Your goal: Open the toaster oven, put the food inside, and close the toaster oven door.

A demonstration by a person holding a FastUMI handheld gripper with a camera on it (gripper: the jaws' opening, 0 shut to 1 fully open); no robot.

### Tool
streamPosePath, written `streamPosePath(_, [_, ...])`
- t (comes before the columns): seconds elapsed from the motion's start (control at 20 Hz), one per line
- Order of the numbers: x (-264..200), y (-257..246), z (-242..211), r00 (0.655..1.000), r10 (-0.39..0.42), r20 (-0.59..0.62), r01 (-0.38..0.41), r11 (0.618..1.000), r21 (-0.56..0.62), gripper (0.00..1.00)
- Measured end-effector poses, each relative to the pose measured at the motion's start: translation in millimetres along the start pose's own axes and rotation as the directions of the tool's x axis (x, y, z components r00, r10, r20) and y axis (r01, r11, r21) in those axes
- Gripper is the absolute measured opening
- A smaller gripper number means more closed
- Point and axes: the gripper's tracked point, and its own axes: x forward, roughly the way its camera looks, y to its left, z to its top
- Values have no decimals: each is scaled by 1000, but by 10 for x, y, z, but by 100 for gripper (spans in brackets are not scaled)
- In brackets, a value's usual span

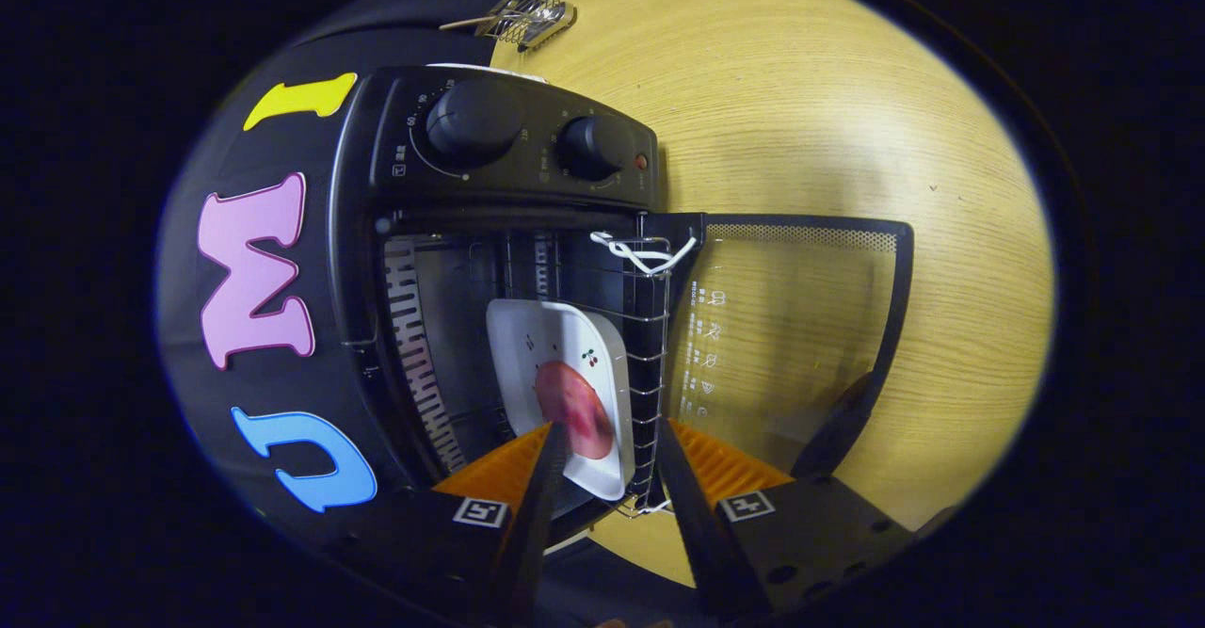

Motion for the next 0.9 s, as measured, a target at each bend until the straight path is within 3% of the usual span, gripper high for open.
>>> streamPosePath(0.05, [-63, -5, 5, 1000, 2, -15, -3, 1000, -10, 75])
streamPosePath(0.1, [-105, -7, -5, 1000, 6, -21, -7, 1000, -30, 98])
streamPosePath(0.3, [-414, -27, 8, 998, 31, -56, -40, 985, -167, 99])
streamPosePath(0.45, [-702, -43, -115, 990, 43, -135, -83, 950, -302, 99])
streamPosePath(0.7, [-1157, -116, -188, 986, 28, -164, -119, 809, -576, 99])
streamPosePath(0.8, [-1278, -188, -175, 990, 6, -142, -104, 712, -694, 99])
streamPosePath(0.9, [-1356, -287, -189, 993, -24, -120, -83, 584, -807, 99])
